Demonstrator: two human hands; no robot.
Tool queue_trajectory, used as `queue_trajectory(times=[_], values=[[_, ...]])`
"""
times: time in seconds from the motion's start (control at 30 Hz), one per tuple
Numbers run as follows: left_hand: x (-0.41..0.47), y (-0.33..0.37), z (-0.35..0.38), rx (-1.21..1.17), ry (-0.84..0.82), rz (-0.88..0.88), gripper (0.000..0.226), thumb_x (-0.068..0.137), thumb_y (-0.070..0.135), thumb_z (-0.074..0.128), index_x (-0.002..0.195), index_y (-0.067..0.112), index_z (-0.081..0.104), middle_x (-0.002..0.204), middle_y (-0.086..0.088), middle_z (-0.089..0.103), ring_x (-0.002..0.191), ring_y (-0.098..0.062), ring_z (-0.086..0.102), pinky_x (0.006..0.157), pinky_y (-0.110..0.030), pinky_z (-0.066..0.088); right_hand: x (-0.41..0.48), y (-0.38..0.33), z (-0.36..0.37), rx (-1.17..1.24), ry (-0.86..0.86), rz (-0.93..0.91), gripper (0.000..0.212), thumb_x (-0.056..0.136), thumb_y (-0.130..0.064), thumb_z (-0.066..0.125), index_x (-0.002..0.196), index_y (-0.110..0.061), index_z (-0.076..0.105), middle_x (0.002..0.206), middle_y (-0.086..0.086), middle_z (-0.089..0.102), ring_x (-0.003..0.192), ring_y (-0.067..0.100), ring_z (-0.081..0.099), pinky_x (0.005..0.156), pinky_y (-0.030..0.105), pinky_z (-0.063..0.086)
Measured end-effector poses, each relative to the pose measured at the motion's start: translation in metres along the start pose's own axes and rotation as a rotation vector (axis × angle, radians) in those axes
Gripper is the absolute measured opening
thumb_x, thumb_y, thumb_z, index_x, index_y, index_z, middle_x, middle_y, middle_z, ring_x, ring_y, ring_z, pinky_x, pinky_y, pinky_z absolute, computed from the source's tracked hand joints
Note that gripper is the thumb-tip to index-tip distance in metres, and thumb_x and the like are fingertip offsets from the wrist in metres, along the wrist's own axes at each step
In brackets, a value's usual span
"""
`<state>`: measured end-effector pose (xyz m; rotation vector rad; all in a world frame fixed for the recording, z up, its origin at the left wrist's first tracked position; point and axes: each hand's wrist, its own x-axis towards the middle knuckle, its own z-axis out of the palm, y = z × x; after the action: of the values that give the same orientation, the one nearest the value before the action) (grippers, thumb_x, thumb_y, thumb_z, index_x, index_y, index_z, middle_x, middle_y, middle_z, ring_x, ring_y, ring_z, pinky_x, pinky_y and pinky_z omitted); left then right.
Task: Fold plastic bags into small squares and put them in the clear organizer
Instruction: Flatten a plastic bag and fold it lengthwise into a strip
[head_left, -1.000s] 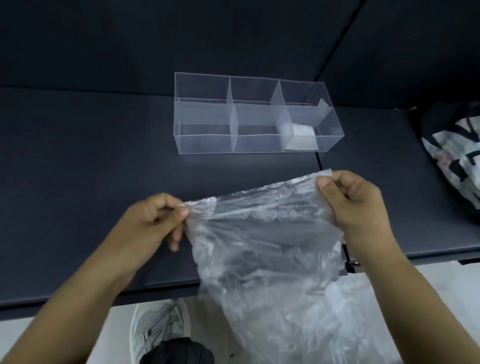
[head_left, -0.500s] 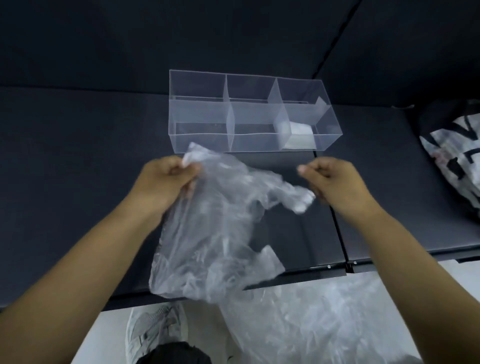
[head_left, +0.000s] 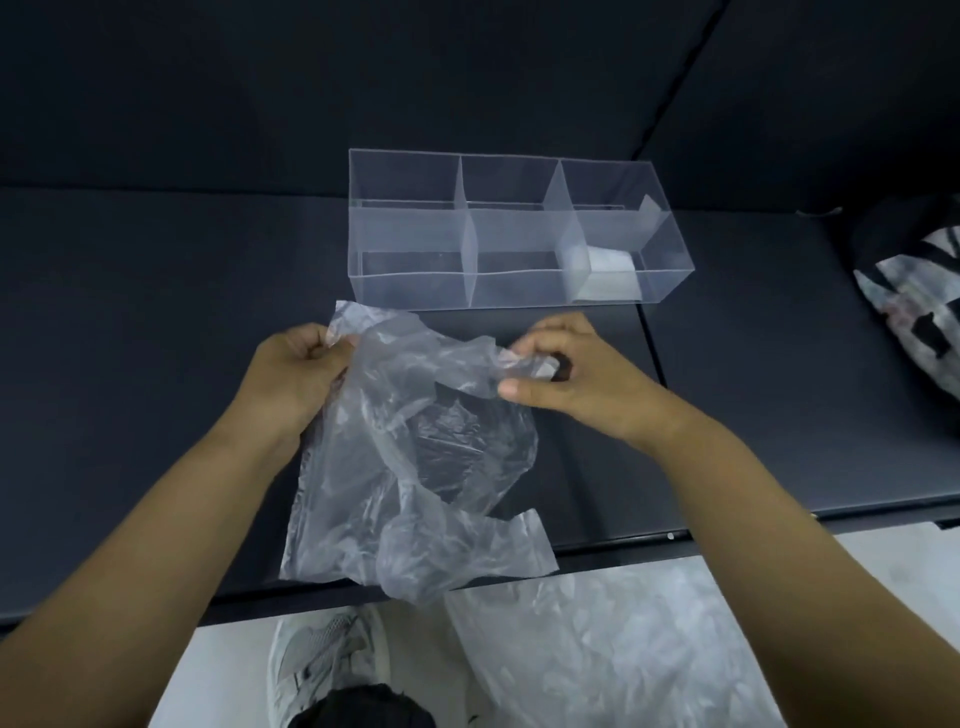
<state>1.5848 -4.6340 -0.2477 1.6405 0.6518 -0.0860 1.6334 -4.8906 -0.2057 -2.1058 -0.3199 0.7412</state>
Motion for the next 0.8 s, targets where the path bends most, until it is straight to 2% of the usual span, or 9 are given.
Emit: queue_trajectory(times=[0.1,0.17,0.23,0.3,0.4,0.47,0.57,0.67,0.8], values=[[0.005,-0.004,-0.004,-0.019,0.064,0.002,0.021,0.093,0.021,0.062,0.082,0.003,0.066,0.067,-0.007,0.066,0.061,-0.019,0.058,0.059,-0.025,0.052,-0.003,0.007,-0.012,-0.006,-0.027,0.023,0.02,0.078,-0.04,0.074,0.092,-0.026,0.07,0.118,-0.017,0.05,0.106,-0.006,0.053,0.089,0.01,0.038],[0.01,-0.006,-0.009,-0.01,0.141,0.003,0.031,0.093,0.029,0.062,0.083,0.0,0.065,0.071,-0.012,0.063,0.063,-0.021,0.054,0.063,-0.03,0.05,-0.015,0.015,-0.034,0.015,-0.028,0.041,0.027,0.075,-0.05,0.071,0.086,-0.025,0.071,0.117,-0.02,0.056,0.103,-0.006,0.057,0.084,0.01,0.038],[0.014,-0.008,-0.014,0.03,0.199,0.021,0.031,0.092,0.032,0.062,0.073,0.007,0.065,0.063,-0.006,0.06,0.054,-0.013,0.053,0.054,-0.022,0.047,-0.024,0.024,-0.053,0.061,0.04,0.051,0.044,0.075,-0.062,0.067,0.081,-0.018,0.068,0.107,-0.013,0.066,0.101,0.004,0.062,0.088,0.018,0.04],[0.017,-0.008,-0.016,0.041,0.205,0.026,0.031,0.092,0.032,0.062,0.066,0.015,0.063,0.055,0.003,0.061,0.044,-0.005,0.053,0.048,-0.018,0.045,-0.025,0.034,-0.062,0.208,0.192,0.083,0.049,0.077,-0.058,0.066,0.077,-0.009,0.065,0.081,-0.005,0.069,0.082,0.011,0.064,0.08,0.023,0.045],[0.018,-0.006,-0.01,0.008,0.178,0.029,0.028,0.092,0.032,0.062,0.068,0.018,0.065,0.055,0.008,0.065,0.048,-0.003,0.058,0.049,-0.017,0.047,-0.012,0.047,-0.061,0.316,0.464,0.089,0.013,0.086,-0.019,0.07,0.077,-0.015,0.061,0.056,-0.008,0.062,0.055,0.004,0.058,0.057,0.017,0.045],[0.017,-0.003,-0.003,-0.008,0.183,0.022,0.025,0.094,0.029,0.06,0.071,0.019,0.065,0.058,0.008,0.065,0.05,-0.003,0.059,0.053,-0.02,0.047,-0.005,0.055,-0.059,0.361,0.689,0.102,0.012,0.087,-0.006,0.066,0.089,-0.016,0.061,0.055,-0.006,0.064,0.053,0.003,0.058,0.054,0.016,0.045],[0.014,0.003,0.001,-0.119,0.153,-0.009,0.015,0.096,0.027,0.057,0.084,0.021,0.063,0.073,0.005,0.071,0.056,-0.001,0.064,0.054,-0.017,0.051,-0.005,0.066,-0.05,0.373,0.968,0.137,0.019,0.09,-0.011,0.061,0.107,-0.016,0.056,0.079,-0.002,0.068,0.068,0.004,0.06,0.071,0.021,0.05],[0.001,0.001,-0.01,-0.167,0.074,-0.094,0.016,0.095,0.036,0.057,0.09,0.021,0.061,0.091,-0.002,0.071,0.075,-0.01,0.069,0.06,-0.023,0.055,-0.026,0.069,-0.027,0.308,0.828,0.19,0.022,0.09,-0.029,0.064,0.11,-0.024,0.055,0.102,0.003,0.066,0.091,0.015,0.063,0.084,0.034,0.051],[-0.041,-0.015,-0.021,-0.177,-0.056,-0.222,0.026,0.087,0.038,0.063,0.099,0.015,0.062,0.093,-0.009,0.073,0.081,-0.019,0.073,0.061,-0.026,0.059,-0.084,0.057,0.006,0.232,0.486,0.272,0.041,0.079,-0.058,0.055,0.109,-0.031,0.059,0.097,-0.007,0.069,0.09,0.006,0.066,0.08,0.026,0.049]])
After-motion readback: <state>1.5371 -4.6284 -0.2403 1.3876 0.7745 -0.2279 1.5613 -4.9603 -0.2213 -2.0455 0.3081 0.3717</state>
